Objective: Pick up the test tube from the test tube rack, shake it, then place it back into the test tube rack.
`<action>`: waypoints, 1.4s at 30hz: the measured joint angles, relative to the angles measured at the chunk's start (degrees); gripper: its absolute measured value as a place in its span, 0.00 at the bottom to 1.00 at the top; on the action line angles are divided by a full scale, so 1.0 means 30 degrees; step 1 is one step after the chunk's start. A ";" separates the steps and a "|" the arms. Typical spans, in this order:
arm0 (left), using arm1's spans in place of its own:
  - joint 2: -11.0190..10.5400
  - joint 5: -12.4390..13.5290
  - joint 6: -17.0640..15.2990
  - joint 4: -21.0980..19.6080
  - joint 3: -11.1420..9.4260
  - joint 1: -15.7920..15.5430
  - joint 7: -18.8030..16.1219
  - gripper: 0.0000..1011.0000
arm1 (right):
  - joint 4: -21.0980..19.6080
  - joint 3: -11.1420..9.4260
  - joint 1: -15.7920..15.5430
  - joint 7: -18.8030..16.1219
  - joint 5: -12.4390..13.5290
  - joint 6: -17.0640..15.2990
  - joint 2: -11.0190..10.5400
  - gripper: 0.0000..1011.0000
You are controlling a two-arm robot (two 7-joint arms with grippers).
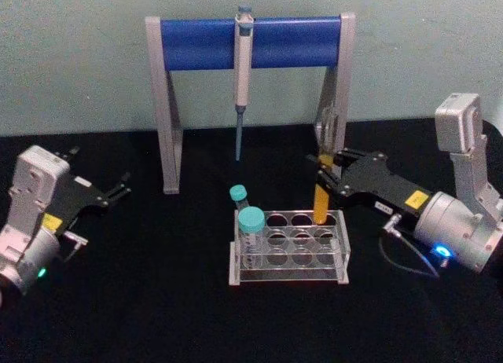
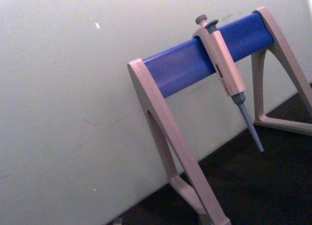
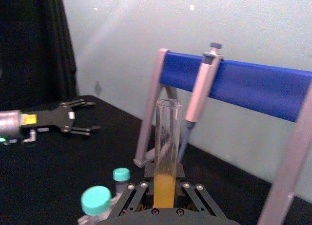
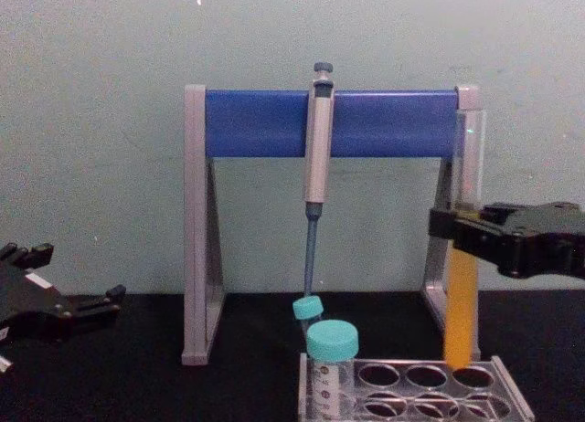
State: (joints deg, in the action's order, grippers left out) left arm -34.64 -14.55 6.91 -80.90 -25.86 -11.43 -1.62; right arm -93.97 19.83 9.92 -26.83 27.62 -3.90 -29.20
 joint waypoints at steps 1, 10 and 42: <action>0.0000 -0.0001 0.0000 -0.0001 0.0001 0.0000 0.0000 0.99 | 0.0017 0.0171 0.0098 -0.0120 0.0064 -0.0015 0.0059 0.23; 0.0000 0.0000 0.0000 -0.0001 0.0000 0.0001 0.0000 0.99 | 0.0987 0.1228 0.1261 -0.0726 0.0287 0.0382 0.0888 0.23; 0.0000 -0.0001 0.0000 -0.0001 0.0000 0.0000 -0.0001 0.99 | 0.3686 0.0689 0.3094 0.0474 -0.0224 0.1229 0.2024 0.23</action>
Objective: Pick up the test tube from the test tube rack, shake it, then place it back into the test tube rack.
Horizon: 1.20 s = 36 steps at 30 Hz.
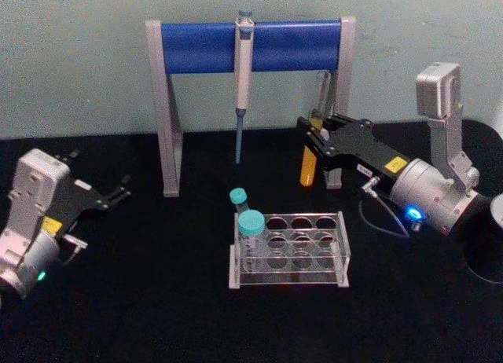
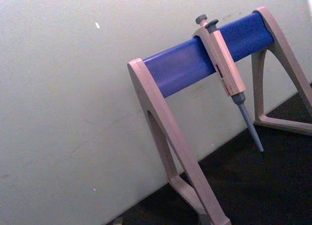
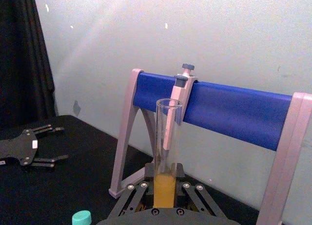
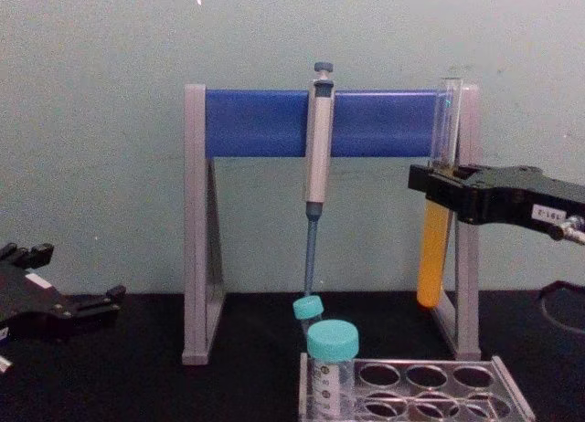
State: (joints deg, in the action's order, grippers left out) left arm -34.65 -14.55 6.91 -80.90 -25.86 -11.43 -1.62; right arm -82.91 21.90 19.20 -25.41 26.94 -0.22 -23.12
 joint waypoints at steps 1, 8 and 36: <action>0.0000 0.0001 0.0000 0.0000 0.0000 0.0001 0.0001 0.99 | -0.0001 -0.0017 -0.0007 -0.0001 -0.0004 0.0001 0.0002 0.23; 0.0000 0.0001 0.0000 0.0001 0.0000 -0.0001 0.0001 0.99 | 0.0015 -0.0096 -0.0054 -0.0049 -0.0032 0.0006 0.0080 0.23; 0.0000 0.0001 0.0001 0.0000 -0.0001 0.0000 0.0001 0.99 | -0.0249 -0.0280 -0.0309 -0.0053 -0.0149 -0.0134 0.0076 0.23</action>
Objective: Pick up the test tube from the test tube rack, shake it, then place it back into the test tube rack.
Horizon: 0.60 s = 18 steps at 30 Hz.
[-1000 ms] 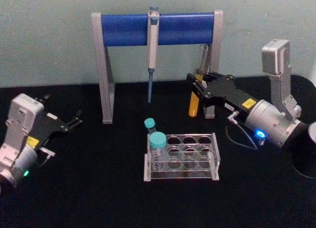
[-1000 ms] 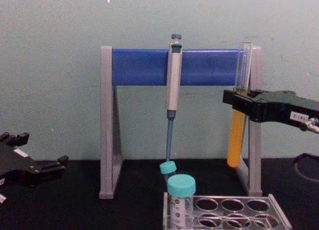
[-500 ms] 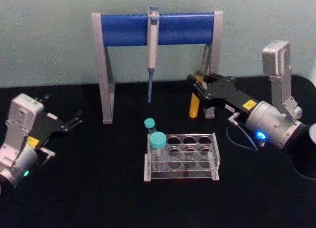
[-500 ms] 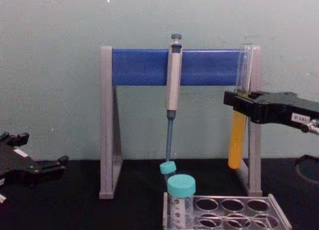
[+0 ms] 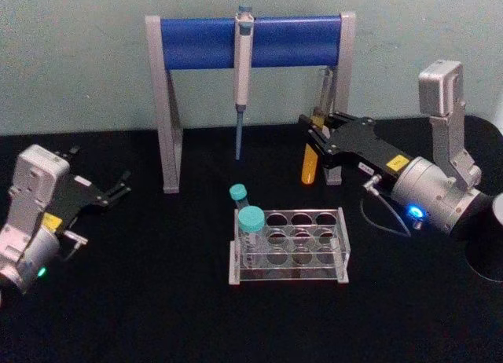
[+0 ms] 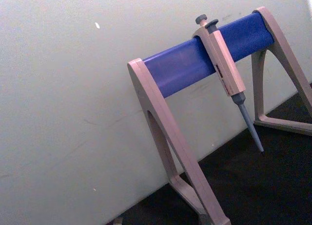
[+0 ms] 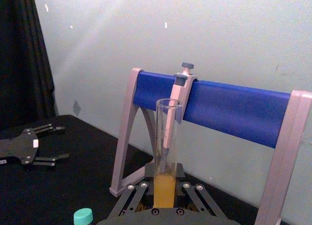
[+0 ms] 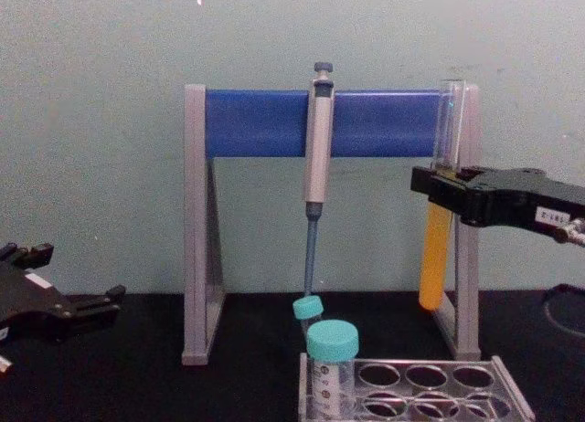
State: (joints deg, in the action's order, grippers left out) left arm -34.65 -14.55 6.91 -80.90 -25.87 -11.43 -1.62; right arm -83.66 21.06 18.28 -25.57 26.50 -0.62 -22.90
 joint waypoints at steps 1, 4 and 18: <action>0.0000 0.0000 0.0000 0.0000 0.0001 0.0000 -0.0001 0.99 | -0.0006 -0.0002 -0.0003 -0.0003 0.0000 0.0000 -0.0001 0.23; 0.0000 -0.0001 0.0000 0.0001 0.0001 -0.0001 0.0000 0.99 | -0.0088 -0.0029 -0.0077 -0.0007 0.0000 -0.0004 -0.0020 0.23; 0.0000 -0.0001 -0.0001 0.0000 0.0001 0.0000 0.0000 0.99 | -0.2050 -0.0577 -0.1680 0.0120 0.0440 -0.0339 -0.0974 0.23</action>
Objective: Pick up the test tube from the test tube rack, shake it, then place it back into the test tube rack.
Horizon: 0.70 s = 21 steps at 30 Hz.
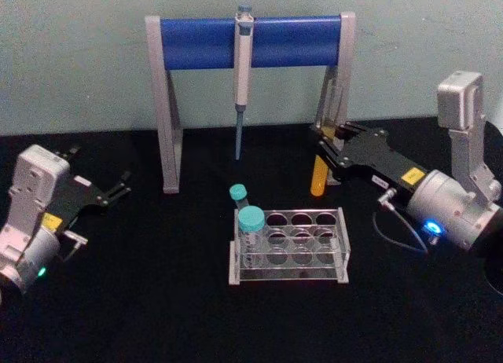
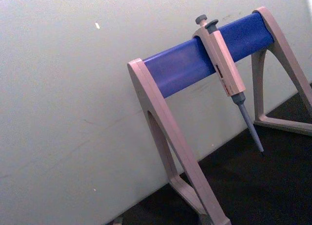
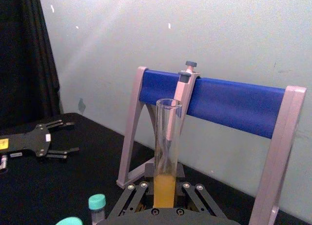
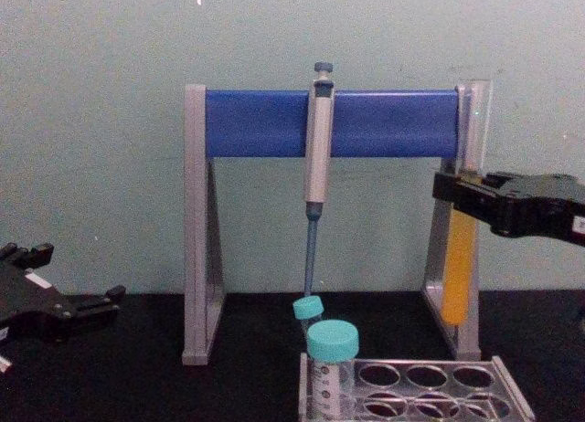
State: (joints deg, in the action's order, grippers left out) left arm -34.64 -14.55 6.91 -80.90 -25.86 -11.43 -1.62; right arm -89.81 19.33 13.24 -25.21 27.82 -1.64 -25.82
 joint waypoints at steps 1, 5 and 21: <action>0.0000 0.0001 0.0000 0.0000 0.0000 -0.0001 0.0000 0.99 | -0.0148 -0.0040 -0.0136 0.0034 0.0026 -0.0012 -0.0076 0.23; 0.0000 0.0001 0.0000 0.0001 0.0000 0.0000 0.0000 0.99 | -0.0753 -0.0222 -0.0756 0.0208 0.0091 -0.0059 -0.0389 0.23; 0.0000 0.0001 0.0001 0.0000 0.0000 0.0000 0.0000 0.99 | -0.0944 -0.0422 -0.1878 0.0613 -0.0148 0.0064 -0.0566 0.23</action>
State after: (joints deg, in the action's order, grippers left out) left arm -34.64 -14.55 6.91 -80.90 -25.86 -11.43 -1.62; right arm -92.64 18.06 7.60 -23.37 27.37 -1.45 -27.51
